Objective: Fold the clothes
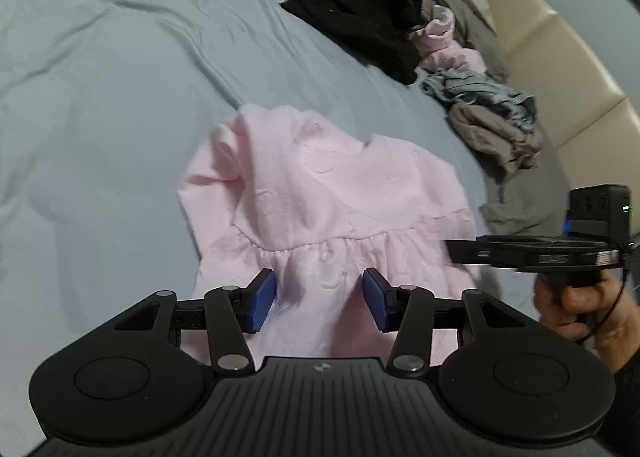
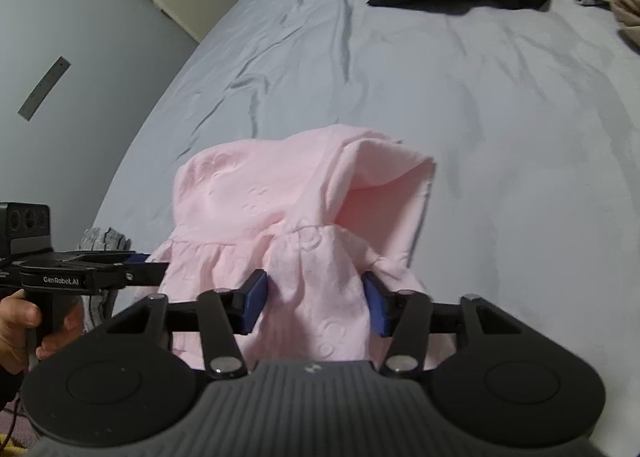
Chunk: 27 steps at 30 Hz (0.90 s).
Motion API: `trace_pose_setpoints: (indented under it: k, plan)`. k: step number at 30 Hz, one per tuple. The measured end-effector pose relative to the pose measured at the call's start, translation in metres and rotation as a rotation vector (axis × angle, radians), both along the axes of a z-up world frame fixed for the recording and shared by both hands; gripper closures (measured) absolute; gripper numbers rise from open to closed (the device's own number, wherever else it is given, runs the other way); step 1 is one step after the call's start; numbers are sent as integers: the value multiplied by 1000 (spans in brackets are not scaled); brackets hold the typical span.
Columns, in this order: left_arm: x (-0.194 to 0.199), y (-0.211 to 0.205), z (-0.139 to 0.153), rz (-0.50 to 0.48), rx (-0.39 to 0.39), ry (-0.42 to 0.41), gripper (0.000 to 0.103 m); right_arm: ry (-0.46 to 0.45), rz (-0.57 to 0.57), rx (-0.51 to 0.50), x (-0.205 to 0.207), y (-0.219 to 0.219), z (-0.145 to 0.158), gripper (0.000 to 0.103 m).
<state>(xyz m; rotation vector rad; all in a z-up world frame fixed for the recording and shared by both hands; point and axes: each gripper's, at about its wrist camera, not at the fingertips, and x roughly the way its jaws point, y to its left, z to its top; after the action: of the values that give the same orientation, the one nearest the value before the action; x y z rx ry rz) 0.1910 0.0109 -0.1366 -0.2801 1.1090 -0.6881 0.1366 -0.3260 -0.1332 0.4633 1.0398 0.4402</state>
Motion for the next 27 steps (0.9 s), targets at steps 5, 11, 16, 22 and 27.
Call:
trace_pose_setpoints:
  k: [5,11,16,22,27]
  plan:
    - [6,6,2,21,-18,-2,96,-24,-36,26,2,-2,5,94]
    - [13,23,22,115,-51,-105,97,-127,-101,121,-3,-12,24,96]
    - [22,17,10,131,7,-46,96,-112,-114,94,1,-8,17,96]
    - [16,16,-1,129,128,-25,84,-31,-55,-75,4,8,-2,84]
    - [18,37,24,208,118,-92,79,-115,-134,-129,-7,-8,24,61]
